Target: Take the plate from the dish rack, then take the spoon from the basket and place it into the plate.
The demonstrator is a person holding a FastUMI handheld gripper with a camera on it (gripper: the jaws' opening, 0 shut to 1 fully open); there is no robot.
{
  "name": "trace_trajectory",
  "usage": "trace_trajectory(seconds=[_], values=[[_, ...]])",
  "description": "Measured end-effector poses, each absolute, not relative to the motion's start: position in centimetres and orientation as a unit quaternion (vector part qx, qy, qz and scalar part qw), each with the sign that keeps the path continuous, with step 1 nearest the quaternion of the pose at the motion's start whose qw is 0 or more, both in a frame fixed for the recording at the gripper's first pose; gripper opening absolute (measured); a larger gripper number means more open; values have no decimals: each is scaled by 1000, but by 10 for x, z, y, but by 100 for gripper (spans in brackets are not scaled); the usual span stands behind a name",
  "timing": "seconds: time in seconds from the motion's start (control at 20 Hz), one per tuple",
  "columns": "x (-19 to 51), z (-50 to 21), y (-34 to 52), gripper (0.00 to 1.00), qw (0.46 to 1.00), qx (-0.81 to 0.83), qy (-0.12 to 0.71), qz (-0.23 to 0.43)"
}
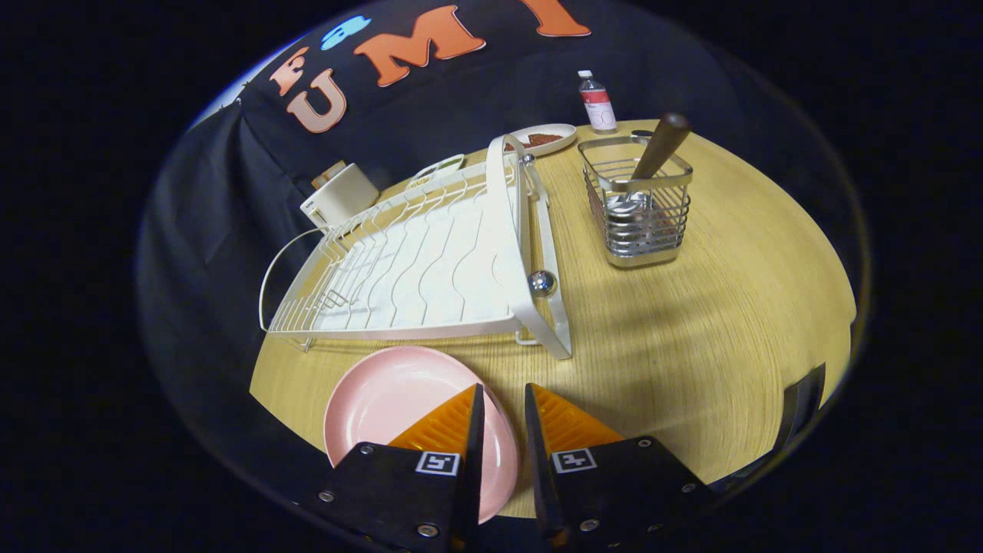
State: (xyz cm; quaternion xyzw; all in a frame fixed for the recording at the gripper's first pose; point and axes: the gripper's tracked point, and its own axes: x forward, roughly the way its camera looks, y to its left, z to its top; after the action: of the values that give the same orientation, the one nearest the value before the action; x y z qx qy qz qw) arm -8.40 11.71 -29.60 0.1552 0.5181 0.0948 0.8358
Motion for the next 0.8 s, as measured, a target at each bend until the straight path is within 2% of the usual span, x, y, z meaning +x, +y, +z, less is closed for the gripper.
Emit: trace_trajectory(seconds=[0.05, 0.3, 0.5, 0.65, 0.8], values=[[-80, -293, 112, 30, 844, 152, 506, 91], [-50, -270, 74, 56, 897, 103, 426, 66], [-21, -248, 50, 68, 931, 76, 355, 41], [-3, -242, 32, 69, 944, 55, 325, 15], [13, -237, 22, 66, 952, 48, 303, 1]])
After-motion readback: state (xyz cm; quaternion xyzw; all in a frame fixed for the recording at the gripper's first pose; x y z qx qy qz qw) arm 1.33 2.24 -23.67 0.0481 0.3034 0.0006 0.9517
